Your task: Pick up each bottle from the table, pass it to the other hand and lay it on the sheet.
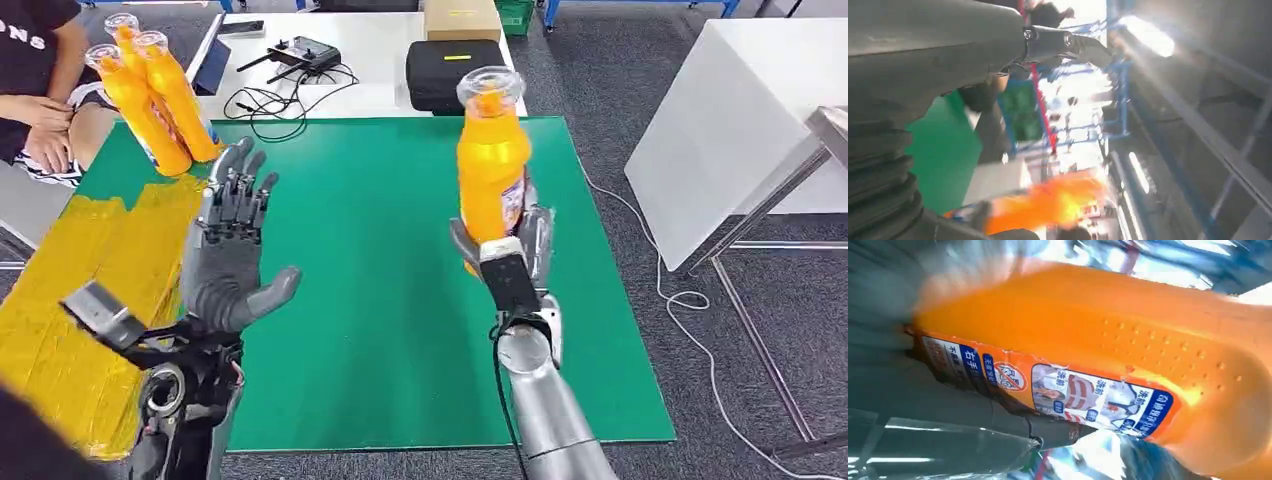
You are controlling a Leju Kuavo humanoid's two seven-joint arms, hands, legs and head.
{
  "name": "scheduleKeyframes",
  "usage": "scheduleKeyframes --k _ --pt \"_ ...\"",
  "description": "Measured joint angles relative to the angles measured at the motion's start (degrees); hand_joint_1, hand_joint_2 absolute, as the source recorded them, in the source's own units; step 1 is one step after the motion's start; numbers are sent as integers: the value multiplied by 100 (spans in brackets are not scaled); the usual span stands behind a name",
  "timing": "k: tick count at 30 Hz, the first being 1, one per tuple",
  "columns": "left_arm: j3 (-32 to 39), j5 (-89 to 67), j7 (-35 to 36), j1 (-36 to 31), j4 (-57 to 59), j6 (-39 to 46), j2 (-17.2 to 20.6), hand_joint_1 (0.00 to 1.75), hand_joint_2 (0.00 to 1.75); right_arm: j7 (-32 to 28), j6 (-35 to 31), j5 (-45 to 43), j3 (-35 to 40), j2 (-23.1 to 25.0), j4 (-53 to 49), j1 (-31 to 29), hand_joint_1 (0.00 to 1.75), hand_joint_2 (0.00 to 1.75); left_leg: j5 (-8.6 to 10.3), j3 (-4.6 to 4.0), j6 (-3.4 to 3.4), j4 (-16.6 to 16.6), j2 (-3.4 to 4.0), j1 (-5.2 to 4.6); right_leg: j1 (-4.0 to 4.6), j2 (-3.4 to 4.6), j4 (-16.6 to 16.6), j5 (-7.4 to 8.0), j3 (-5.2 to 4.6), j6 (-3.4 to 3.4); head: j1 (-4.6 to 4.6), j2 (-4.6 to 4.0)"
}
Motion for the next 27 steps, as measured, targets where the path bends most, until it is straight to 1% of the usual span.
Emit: scheduleKeyframes --k 3,6,11,15,18,19,22,27 --pt "-104 202 24 -206 569 19 13 0 175 -175 -77 -143 92 22 -460 171 175 175 0 1 0 0 4 1 1 3 1 0 -2 0 0 0" --pt "-179 379 31 -336 978 87 20 0 175 -235 -71 -171 290 29 -683 255 175 175 0 0 0 -1 5 4 2 3 2 0 -3 0 -2 0" --pt "-282 548 92 -452 1407 144 26 0 175 -193 -51 -108 735 53 -775 299 175 175 1 -1 -1 -1 5 5 3 3 2 0 -3 0 -2 0" --pt "-297 574 105 -480 1549 166 31 0 175 -176 -19 -75 907 53 -790 312 175 175 1 -3 -1 -1 4 5 2 2 3 0 -3 0 -2 0" --pt "-317 614 116 -492 1623 186 42 0 175 -49 199 89 1076 53 -788 308 175 175 1 -6 -1 -1 4 4 2 3 3 0 -3 0 0 0" --pt "-328 633 118 -492 1649 219 46 0 175 91 358 262 1244 53 -769 292 175 175 1 -7 -1 -1 4 4 2 3 3 0 -4 0 0 0" --pt "-347 649 118 -491 1682 234 50 0 175 384 568 675 1607 66 -556 172 175 175 1 -8 -1 -1 4 5 2 2 2 0 -7 0 -2 0" --pt "-365 646 114 -487 1695 208 55 0 175 541 587 891 1967 99 -128 11 175 175 3 -11 -1 -1 1 6 3 0 3 0 -8 0 -2 0"
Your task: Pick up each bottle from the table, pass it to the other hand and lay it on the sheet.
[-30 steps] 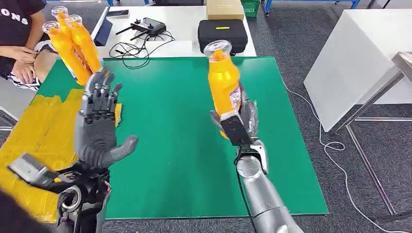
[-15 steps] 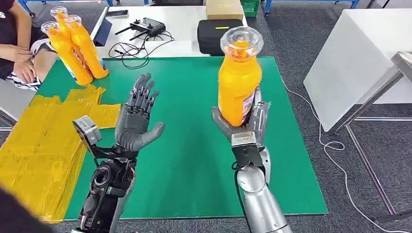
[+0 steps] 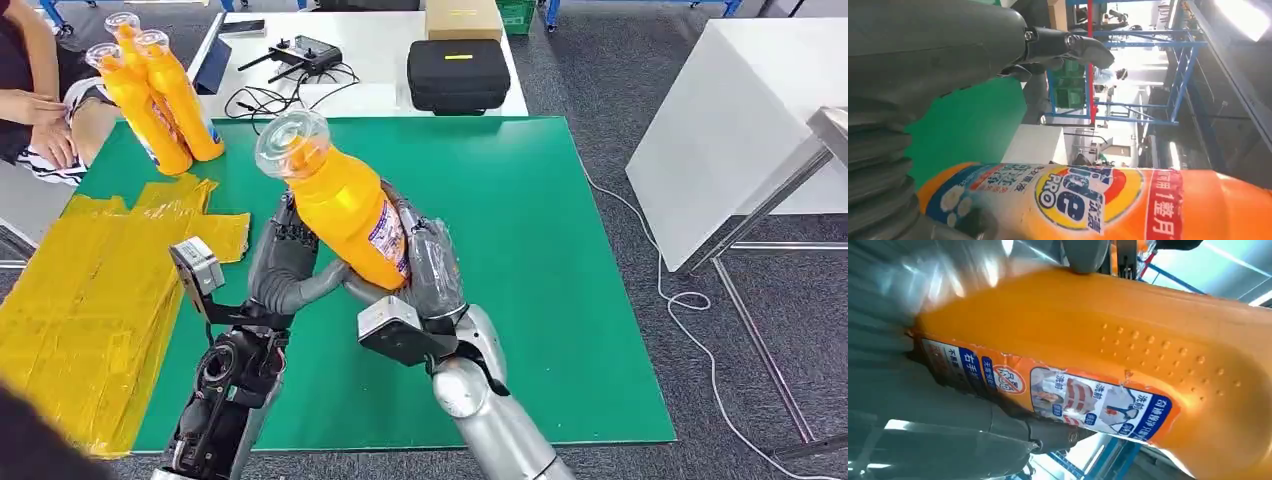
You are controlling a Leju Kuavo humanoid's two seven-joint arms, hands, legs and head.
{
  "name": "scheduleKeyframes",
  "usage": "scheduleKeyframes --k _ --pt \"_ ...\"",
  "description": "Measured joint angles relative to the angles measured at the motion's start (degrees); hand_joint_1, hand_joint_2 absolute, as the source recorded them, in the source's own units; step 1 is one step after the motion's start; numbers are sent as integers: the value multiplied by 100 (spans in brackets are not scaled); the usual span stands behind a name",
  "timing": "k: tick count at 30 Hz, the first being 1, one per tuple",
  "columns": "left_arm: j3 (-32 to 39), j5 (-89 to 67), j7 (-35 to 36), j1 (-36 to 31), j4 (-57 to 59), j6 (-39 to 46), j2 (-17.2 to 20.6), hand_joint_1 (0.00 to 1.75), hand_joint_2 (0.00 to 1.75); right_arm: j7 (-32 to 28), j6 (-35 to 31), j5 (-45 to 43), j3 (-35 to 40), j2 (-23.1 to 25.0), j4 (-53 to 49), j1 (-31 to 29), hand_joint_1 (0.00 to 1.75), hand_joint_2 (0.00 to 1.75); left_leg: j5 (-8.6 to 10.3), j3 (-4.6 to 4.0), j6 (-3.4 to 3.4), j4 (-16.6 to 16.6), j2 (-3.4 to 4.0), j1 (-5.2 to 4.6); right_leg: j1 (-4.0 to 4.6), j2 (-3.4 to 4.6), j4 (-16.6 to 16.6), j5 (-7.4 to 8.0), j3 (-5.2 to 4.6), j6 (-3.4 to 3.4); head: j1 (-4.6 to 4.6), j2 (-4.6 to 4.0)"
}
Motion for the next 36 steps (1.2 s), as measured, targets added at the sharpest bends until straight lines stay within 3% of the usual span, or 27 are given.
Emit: scheduleKeyframes --k 7,16,24,30,36 --pt "2 0 0 1 7 -9 22 0 175 48 22 35 109 2 216 -148 175 175 0 -3 0 0 0 -1 -1 0 -1 0 -1 0 2 0" --pt "59 -90 13 82 -9 44 72 0 175 695 756 690 483 227 1234 -630 175 175 2 -7 -2 0 3 2 2 1 0 0 -13 0 -2 0" --pt "144 -98 70 125 -28 120 109 0 175 798 406 459 503 291 1729 -881 175 175 3 -10 -2 0 1 -2 1 1 0 0 -14 0 9 0" --pt "133 -103 83 128 -61 136 105 0 175 971 -87 273 120 169 1713 -883 175 175 2 -13 -1 1 -2 -7 -2 -1 -1 1 -14 0 13 0" --pt "114 -103 100 115 -79 146 92 0 175 953 -98 476 -98 90 1657 -846 175 175 1 -10 0 2 2 -4 -2 0 -1 1 -15 1 9 0"
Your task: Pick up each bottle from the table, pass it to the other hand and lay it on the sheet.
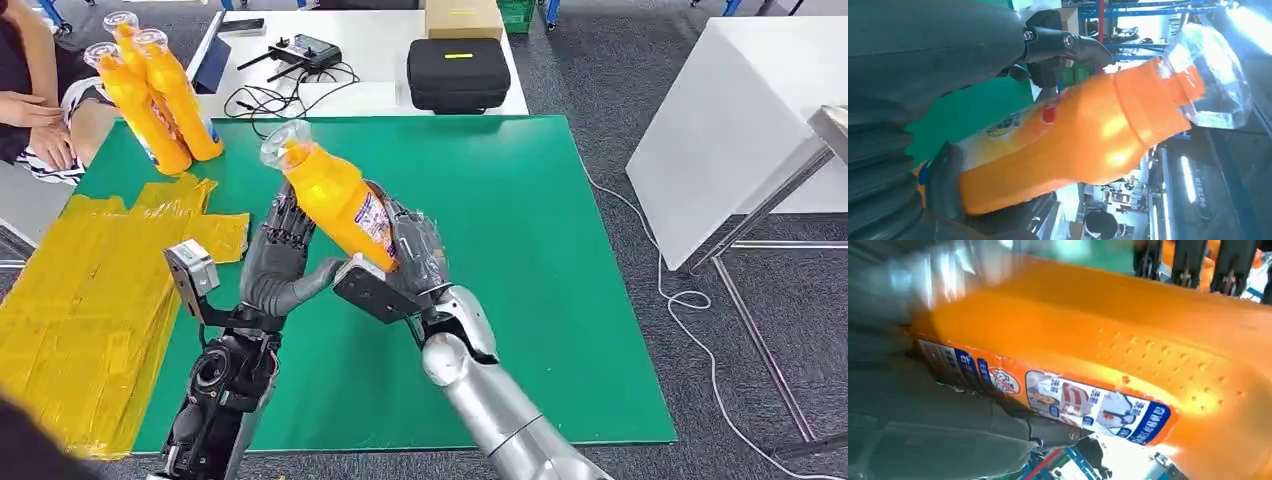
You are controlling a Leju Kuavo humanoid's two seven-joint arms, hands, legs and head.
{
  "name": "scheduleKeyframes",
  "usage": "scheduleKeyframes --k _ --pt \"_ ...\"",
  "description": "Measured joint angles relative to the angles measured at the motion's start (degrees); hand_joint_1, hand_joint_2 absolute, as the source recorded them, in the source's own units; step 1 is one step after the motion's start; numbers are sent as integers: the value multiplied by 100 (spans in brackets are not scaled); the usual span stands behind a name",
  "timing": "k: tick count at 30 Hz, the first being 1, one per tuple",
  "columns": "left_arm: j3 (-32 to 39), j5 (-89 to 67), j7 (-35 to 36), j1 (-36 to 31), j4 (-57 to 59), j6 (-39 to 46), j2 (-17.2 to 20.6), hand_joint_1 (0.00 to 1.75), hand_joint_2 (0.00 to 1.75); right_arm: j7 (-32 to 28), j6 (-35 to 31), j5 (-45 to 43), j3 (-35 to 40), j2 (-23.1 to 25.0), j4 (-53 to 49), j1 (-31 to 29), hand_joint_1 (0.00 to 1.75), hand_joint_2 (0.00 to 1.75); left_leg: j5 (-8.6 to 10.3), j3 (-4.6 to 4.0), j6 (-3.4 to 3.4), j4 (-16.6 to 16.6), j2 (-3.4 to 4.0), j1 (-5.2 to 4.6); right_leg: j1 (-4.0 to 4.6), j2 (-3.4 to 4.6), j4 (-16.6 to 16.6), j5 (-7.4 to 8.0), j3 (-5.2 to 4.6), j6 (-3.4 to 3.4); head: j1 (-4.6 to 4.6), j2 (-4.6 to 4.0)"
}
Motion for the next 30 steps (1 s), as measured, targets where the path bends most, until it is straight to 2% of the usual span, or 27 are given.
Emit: scheduleKeyframes --k 18,23,30 --pt "-31 28 7 -66 9 20 -66 0 175 -15 33 509 -26 70 2 139 175 175 0 -3 -1 -1 0 3 1 0 1 0 -3 0 0 0" --pt "-13 103 -2 -122 70 0 -90 0 175 -288 229 871 245 140 31 177 175 175 0 -3 -1 -1 0 4 2 1 1 0 -6 0 0 0" --pt "96 223 -111 -129 188 -74 -85 0 175 -372 11 1371 647 164 33 170 175 175 1 -4 -2 -1 0 4 3 2 1 0 -6 0 0 0"
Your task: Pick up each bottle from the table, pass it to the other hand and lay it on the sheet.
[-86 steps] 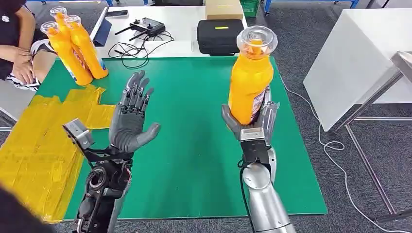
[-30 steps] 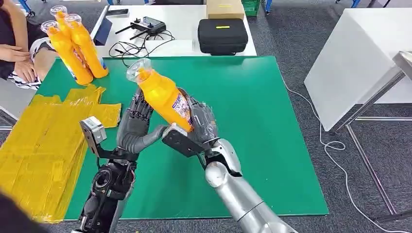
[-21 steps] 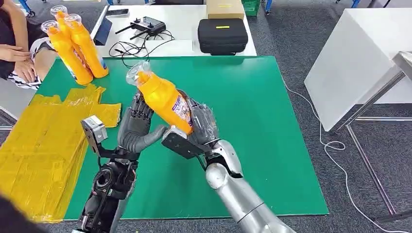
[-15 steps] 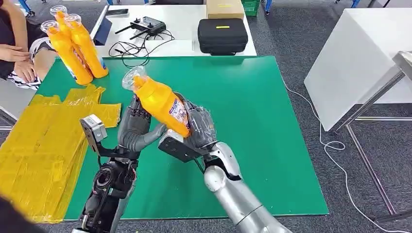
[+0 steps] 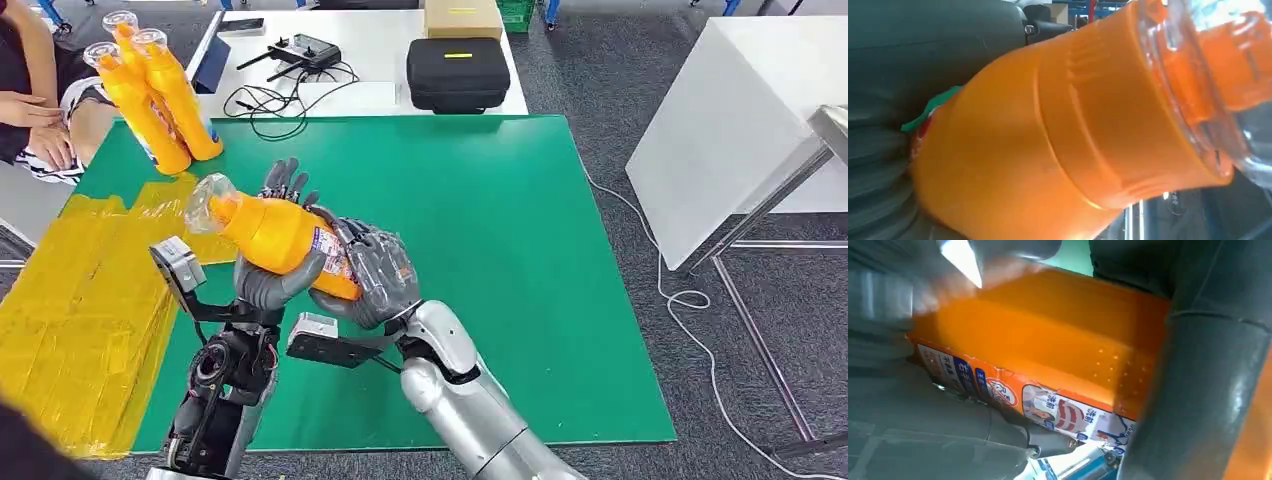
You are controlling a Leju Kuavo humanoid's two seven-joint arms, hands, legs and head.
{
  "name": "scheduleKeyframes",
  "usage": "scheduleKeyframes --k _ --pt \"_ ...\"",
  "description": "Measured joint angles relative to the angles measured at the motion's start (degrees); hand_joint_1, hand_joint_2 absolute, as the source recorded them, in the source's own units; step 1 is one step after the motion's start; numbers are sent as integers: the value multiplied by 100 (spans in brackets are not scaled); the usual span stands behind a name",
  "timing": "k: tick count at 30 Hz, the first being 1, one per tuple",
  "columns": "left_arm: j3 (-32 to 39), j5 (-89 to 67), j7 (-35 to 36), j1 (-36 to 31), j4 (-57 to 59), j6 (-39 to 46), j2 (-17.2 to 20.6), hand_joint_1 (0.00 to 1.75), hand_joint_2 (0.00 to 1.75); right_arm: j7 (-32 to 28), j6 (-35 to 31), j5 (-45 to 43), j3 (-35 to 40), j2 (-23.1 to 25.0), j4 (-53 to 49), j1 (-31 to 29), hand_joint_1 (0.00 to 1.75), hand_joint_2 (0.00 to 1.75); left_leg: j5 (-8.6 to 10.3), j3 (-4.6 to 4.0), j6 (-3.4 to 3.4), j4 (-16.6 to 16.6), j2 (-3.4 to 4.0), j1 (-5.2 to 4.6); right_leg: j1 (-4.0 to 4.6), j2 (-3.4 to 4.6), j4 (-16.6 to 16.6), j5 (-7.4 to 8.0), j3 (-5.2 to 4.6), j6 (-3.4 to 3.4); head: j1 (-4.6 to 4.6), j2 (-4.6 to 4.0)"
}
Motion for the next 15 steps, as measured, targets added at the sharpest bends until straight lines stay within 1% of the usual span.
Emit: scheduleKeyframes --k 4,5,6,7,15 --pt "41 31 -26 1 46 -13 7 0 175 33 -48 6 50 -2 4 -2 175 175 0 -1 0 0 0 -2 -1 0 0 0 0 0 0 0" --pt "48 42 -31 0 57 -13 9 30 175 37 -48 6 66 -2 7 -3 175 175 0 -1 0 0 0 -2 -1 0 0 0 0 0 0 0" --pt "63 50 -39 -1 74 -13 9 159 175 50 -50 6 81 -4 13 -6 175 175 0 -1 0 0 0 -2 -1 0 0 0 0 0 0 0" --pt "74 63 -52 -4 98 -11 9 175 175 63 -61 6 96 -4 24 -14 175 175 0 -1 0 0 0 -2 -1 0 0 0 0 0 0 0" --pt "142 151 -194 -8 214 223 9 175 175 194 -116 6 207 -9 172 -106 175 175 0 -1 0 0 0 -1 -1 0 -1 0 -2 0 0 0"
